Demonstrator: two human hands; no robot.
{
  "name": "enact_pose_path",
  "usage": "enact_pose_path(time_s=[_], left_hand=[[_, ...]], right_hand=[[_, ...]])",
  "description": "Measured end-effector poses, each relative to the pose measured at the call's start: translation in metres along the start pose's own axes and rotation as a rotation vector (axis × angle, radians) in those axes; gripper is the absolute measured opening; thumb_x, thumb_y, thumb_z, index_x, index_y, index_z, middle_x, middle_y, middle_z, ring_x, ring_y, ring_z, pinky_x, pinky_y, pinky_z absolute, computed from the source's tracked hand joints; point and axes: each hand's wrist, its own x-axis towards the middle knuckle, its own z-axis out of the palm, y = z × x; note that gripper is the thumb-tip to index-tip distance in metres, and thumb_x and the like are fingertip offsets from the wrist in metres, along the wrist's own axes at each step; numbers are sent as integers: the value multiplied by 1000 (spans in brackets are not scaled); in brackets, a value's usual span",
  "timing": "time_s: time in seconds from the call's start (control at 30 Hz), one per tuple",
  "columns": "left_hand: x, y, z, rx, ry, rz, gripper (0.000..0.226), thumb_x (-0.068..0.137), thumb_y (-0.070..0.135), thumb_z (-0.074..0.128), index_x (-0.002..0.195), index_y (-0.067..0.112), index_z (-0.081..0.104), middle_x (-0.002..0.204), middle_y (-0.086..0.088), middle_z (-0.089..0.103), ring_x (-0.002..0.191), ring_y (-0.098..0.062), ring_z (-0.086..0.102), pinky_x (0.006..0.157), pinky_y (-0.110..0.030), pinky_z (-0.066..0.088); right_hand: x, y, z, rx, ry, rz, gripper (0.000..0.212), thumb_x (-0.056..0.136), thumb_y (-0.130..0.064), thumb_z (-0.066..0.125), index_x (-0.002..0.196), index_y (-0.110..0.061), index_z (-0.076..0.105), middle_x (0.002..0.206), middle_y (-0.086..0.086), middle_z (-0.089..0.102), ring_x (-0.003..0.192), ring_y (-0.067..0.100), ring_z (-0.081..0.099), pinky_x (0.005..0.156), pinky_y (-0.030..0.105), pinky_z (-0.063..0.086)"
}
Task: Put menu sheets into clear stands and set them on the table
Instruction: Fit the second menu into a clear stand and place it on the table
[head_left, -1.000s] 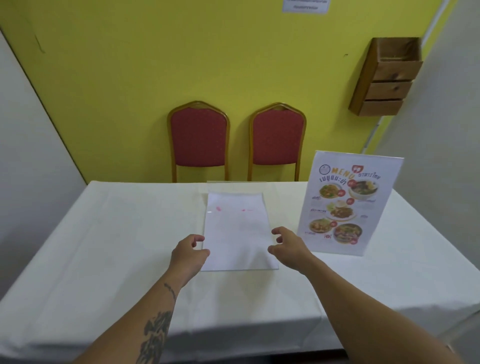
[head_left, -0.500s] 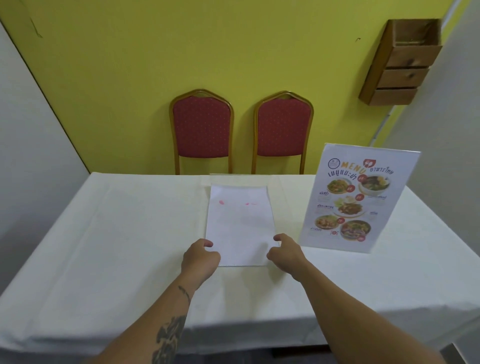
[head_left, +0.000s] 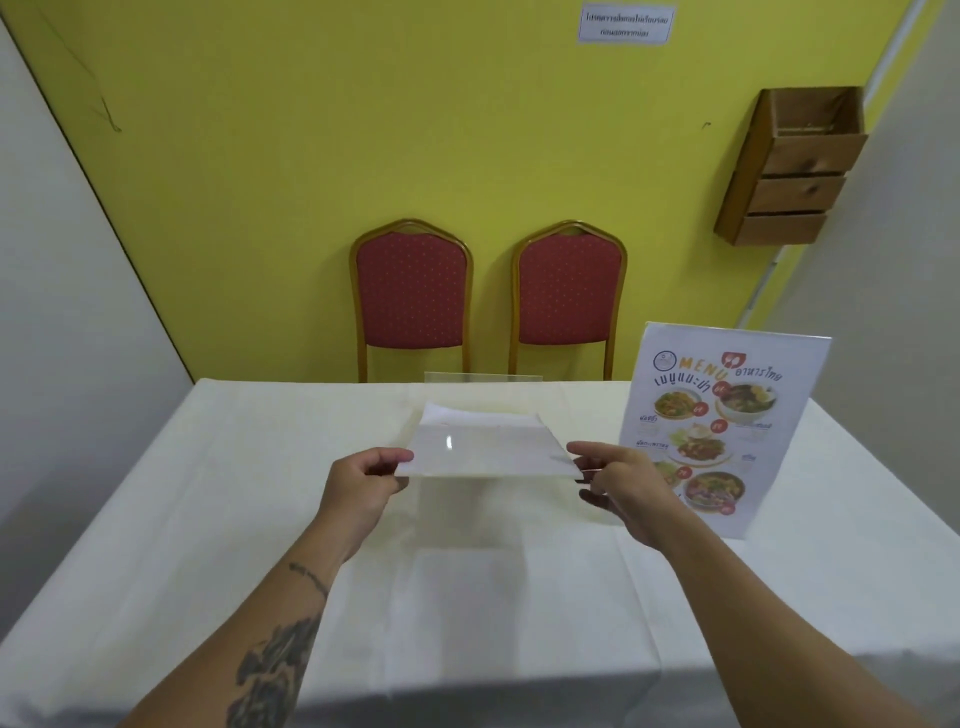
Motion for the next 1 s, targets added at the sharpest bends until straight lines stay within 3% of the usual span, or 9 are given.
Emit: enact_pose_path(time_s=[0.13, 0.23, 0.33, 0.47, 0.6, 0.77, 1.0], left_hand=[[-2, 13, 6, -60, 61, 97, 26, 81, -5, 71, 84, 20, 77, 93, -1, 74, 91, -15, 67, 75, -16, 47], [-3, 24, 11, -108, 83, 148, 20, 83, -2, 71, 84, 18, 76, 91, -2, 74, 90, -15, 69, 73, -14, 47], [-2, 41, 12, -159, 118, 201, 12, 84, 7, 73, 83, 19, 75, 87, -3, 74, 88, -15, 70, 74, -20, 47], [7, 65, 7, -145, 176, 286, 13, 83, 13, 73, 74, 23, 72, 82, 0, 74, 80, -17, 66, 72, -29, 48], [15, 84, 3, -155, 205, 313, 19, 84, 9, 70, 72, 24, 70, 76, 10, 77, 87, -21, 71, 80, -38, 58], [23, 96, -5, -156, 249, 327, 4, 86, 13, 70, 87, 16, 71, 89, -2, 76, 85, -22, 73, 81, -44, 61], [29, 88, -16, -185, 267, 250, 4, 85, 14, 71, 84, 18, 71, 92, -5, 77, 88, -26, 74, 82, -48, 61]], right_hand=[[-3, -5, 2, 42, 75, -98, 32, 86, 14, 61, 97, -11, 78, 88, 7, 64, 83, 21, 60, 90, 36, 54], [-2, -9, 11, 94, 186, -195, 25, 89, 4, 64, 88, -17, 77, 71, 2, 61, 76, 20, 52, 77, 36, 47], [-3, -27, 21, 173, 240, -296, 23, 92, -2, 64, 82, -20, 74, 70, -1, 62, 69, 14, 50, 66, 30, 41], [2, -60, 30, 191, 276, -362, 25, 91, -3, 65, 73, -20, 69, 72, -3, 65, 75, 16, 60, 76, 40, 51], [12, -86, 37, 145, 247, -371, 21, 91, -6, 63, 76, -19, 69, 74, 3, 68, 78, 23, 59, 69, 42, 47], [25, -108, 44, 100, 232, -365, 17, 93, -8, 63, 82, -17, 71, 91, 15, 76, 90, 29, 74, 74, 44, 62], [34, -107, 57, 45, 196, -333, 10, 94, -9, 63, 94, -12, 73, 95, 11, 77, 90, 27, 76, 76, 48, 64]])
